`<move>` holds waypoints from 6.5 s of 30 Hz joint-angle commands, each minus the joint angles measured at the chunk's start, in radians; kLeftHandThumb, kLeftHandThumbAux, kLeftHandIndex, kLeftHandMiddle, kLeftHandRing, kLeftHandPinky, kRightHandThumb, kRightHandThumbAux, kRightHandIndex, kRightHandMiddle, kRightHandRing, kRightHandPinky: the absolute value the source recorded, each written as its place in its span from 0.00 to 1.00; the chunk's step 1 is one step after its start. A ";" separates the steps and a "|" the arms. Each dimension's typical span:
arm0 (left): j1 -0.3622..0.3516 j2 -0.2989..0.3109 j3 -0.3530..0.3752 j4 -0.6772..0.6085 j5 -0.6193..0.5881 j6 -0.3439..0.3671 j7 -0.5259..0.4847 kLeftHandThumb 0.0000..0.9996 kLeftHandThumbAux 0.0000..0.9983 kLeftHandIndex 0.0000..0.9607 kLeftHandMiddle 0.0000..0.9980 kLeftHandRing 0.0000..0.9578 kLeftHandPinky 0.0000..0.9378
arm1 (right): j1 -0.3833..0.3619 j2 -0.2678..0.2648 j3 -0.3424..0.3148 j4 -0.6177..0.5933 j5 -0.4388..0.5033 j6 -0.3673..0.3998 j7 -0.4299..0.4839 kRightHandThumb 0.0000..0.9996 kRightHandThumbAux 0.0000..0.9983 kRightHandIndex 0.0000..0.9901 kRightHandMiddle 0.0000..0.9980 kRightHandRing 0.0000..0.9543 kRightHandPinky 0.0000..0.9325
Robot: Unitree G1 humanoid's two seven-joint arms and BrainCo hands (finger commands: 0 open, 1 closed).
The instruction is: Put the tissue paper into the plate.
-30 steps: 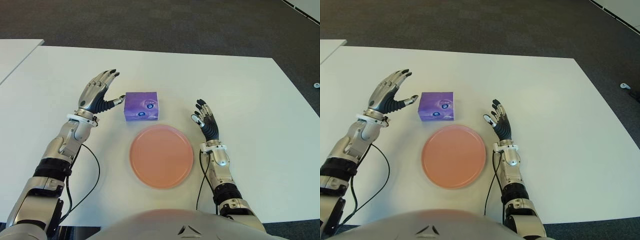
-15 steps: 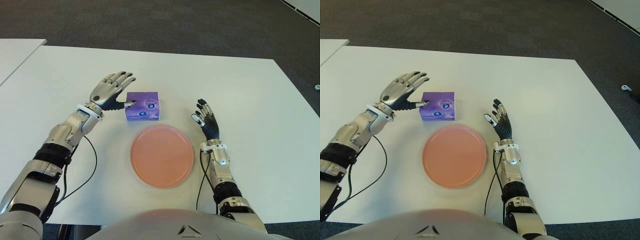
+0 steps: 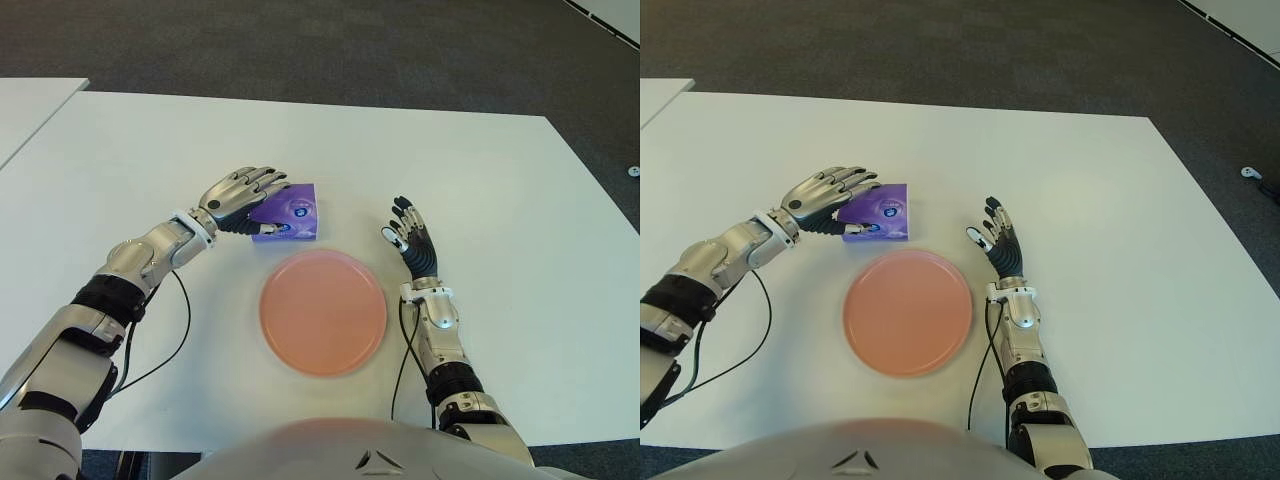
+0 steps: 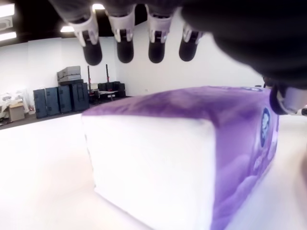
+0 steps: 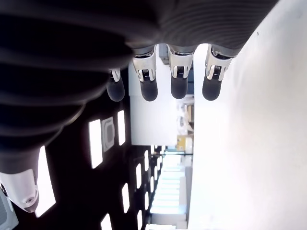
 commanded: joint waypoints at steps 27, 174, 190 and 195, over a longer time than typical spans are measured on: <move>-0.010 0.021 -0.031 -0.015 -0.009 -0.039 -0.073 0.06 0.23 0.00 0.00 0.00 0.00 | 0.058 0.008 0.000 0.101 0.005 0.014 0.027 0.00 0.56 0.00 0.00 0.00 0.00; -0.119 -0.036 -0.146 0.164 0.008 0.058 0.168 0.08 0.27 0.00 0.00 0.00 0.00 | 0.123 0.018 0.008 0.001 0.041 0.086 0.157 0.00 0.55 0.00 0.00 0.00 0.00; -0.160 -0.047 -0.166 0.221 0.079 0.100 0.310 0.07 0.27 0.00 0.00 0.00 0.00 | 0.151 0.024 0.020 -0.061 0.039 0.131 0.149 0.00 0.54 0.00 0.00 0.00 0.00; -0.179 -0.056 -0.187 0.254 0.108 0.110 0.369 0.07 0.27 0.00 0.00 0.00 0.00 | 0.160 0.026 0.025 -0.079 0.039 0.140 0.151 0.00 0.54 0.00 0.00 0.00 0.00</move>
